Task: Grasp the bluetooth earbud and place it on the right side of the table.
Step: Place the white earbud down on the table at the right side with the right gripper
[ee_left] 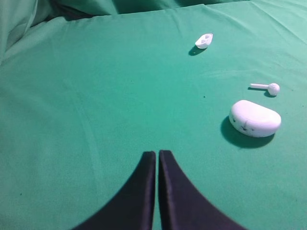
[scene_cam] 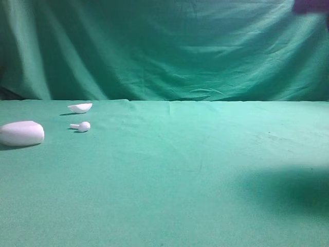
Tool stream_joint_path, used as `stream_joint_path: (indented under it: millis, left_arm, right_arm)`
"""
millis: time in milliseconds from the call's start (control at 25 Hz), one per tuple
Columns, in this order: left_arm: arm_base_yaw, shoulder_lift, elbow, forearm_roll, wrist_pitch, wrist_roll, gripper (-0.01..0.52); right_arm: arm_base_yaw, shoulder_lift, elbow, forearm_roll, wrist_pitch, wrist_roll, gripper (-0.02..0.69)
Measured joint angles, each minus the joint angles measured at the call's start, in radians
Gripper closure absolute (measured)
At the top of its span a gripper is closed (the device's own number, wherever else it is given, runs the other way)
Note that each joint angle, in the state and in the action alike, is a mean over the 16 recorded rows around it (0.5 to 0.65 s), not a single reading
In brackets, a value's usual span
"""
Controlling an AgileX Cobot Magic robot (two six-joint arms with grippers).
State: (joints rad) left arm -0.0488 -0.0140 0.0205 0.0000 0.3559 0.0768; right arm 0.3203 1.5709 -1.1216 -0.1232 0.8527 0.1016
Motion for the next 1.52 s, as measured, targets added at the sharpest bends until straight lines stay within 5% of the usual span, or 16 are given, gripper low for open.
stream_joint_path:
  millis: [360, 720, 1240, 1520]
  left_arm:
    - [0.000, 0.000, 0.000, 0.000, 0.000, 0.000, 0.514]
    - [0.000, 0.000, 0.000, 0.000, 0.000, 0.000, 0.514]
    - [0.000, 0.000, 0.000, 0.000, 0.000, 0.000, 0.514]
    - [0.000, 0.000, 0.000, 0.000, 0.000, 0.000, 0.514]
  right_arm:
    - [-0.087, 0.058, 0.260, 0.020, -0.308, 0.022, 0.581]
    - [-0.091, 0.145, 0.270, 0.020, -0.414, 0.023, 0.516]
    - [-0.092, 0.020, 0.205, 0.024, -0.268, 0.020, 0.250]
    - [-0.092, -0.238, 0.167, 0.042, -0.094, 0.014, 0.352]
